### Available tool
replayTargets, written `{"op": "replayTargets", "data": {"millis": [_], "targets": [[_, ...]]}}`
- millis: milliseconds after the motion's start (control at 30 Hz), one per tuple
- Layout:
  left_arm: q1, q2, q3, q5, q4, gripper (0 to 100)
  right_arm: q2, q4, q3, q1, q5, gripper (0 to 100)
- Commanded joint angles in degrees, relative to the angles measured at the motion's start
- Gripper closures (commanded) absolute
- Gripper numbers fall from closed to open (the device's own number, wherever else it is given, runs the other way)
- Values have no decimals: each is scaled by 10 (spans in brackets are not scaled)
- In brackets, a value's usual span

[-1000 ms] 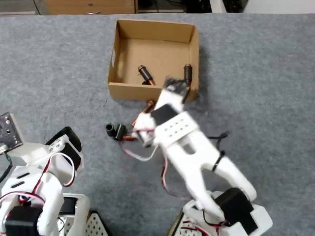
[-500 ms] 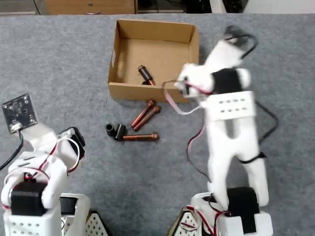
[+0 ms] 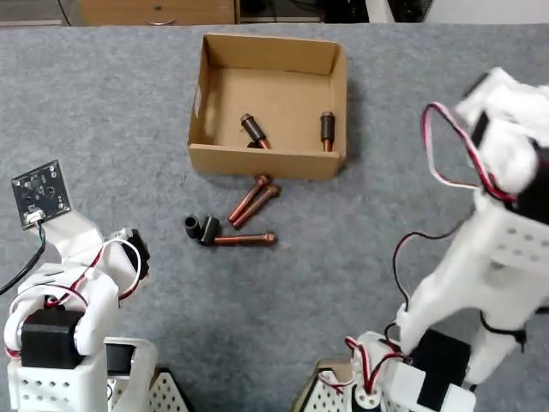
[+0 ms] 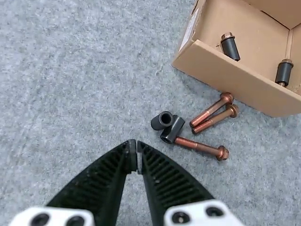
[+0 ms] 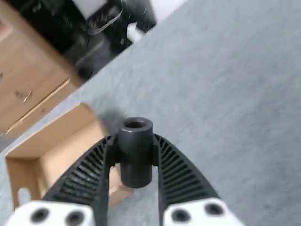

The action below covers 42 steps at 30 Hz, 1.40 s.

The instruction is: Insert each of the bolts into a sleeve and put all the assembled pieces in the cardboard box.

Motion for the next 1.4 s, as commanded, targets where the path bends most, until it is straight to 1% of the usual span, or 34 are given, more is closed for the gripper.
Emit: {"op": "replayTargets", "data": {"millis": [0, 100, 200, 267, 367, 500, 633, 767, 900, 1000, 1167, 1267, 1367], "targets": [[5, 7, -5, -4, 2, 982, -25, 25, -72, 25, 41, 997], [20, 37, -13, -24, 16, 982, -25, 46, -106, 26, 100, 997], [74, 110, -62, -34, 72, 982, -27, 55, -121, 27, 143, 997], [98, 174, -108, -36, 95, 982, -35, 53, -121, 28, 163, 997], [122, 268, -173, -42, 110, 982, -51, 54, -120, 28, 179, 997], [170, 371, -250, -105, 131, 982, -67, 55, -103, 28, 184, 997], [201, 440, -317, -166, 135, 982, -78, 50, -36, 37, 185, 997], [225, 480, -366, -251, 135, 982, -81, 21, 18, 95, 186, 997], [240, 508, -382, -352, 135, 982, -81, -5, 58, 129, 223, 997], [244, 525, -382, -453, 135, 982, -87, -7, 90, 144, 229, 997], [245, 547, -385, -650, 131, 982, -90, -8, 124, 160, 229, 997], [246, 558, -385, -737, 130, 982, -90, -8, 133, 162, 229, 997], [265, 571, -385, -826, 130, 982, -90, -8, 134, 162, 229, 997]]}}
